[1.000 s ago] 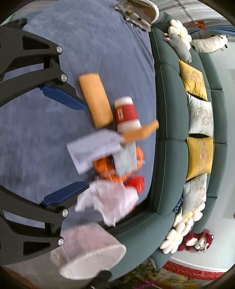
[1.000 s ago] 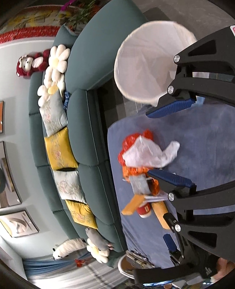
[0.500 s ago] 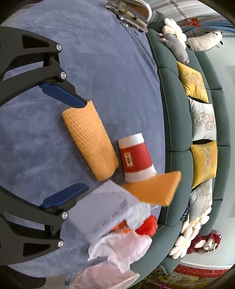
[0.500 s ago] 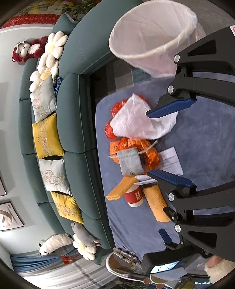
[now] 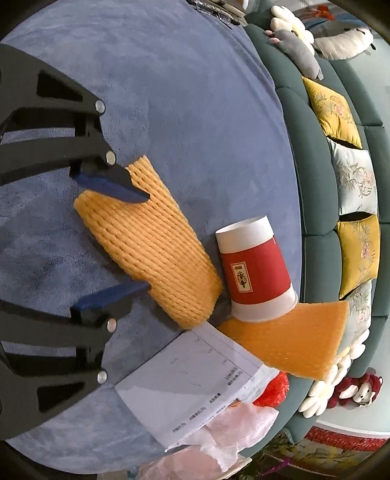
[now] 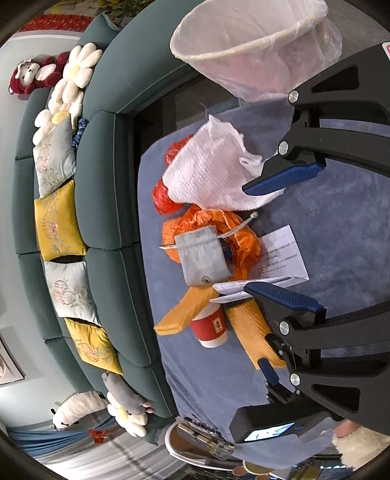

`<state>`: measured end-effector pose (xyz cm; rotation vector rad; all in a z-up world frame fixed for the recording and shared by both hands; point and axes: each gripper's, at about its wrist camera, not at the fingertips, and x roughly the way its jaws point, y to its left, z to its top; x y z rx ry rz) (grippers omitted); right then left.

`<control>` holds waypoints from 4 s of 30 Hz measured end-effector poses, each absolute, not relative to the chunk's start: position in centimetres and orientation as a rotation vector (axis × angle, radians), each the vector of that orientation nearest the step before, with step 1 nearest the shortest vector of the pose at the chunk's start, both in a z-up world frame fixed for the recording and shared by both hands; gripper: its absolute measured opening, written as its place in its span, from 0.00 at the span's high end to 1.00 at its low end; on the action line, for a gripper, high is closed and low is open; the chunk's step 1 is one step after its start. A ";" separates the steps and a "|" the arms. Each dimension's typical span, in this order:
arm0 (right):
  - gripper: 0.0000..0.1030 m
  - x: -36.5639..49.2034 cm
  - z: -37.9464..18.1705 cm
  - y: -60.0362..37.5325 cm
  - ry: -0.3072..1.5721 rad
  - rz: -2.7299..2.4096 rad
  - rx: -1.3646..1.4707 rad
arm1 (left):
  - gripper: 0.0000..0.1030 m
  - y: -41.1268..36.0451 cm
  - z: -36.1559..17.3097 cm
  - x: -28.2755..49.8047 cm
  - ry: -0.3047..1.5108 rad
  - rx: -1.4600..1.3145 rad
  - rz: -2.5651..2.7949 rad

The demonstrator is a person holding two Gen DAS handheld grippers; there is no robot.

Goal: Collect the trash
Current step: 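Grasp the orange foam mesh sleeve with the left tool while the right tool grasps the paper receipt, then lift the foam sleeve and receipt and carry both toward the wastebasket, then open both tools over the wastebasket to drop the sleeve and receipt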

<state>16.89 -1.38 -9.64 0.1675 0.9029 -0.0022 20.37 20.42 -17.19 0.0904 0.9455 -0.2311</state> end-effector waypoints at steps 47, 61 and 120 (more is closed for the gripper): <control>0.96 19.4 -15.1 3.1 1.020 0.199 0.278 | 0.32 22.3 -16.4 23.6 0.909 0.116 -0.243; 0.96 18.5 -14.6 3.2 1.015 0.199 0.286 | 0.84 20.9 -17.3 21.9 0.972 0.128 -0.293; 0.96 2.3 -3.4 -32.7 0.588 -0.271 0.471 | 0.90 -19.1 -5.2 11.8 0.910 0.113 -0.781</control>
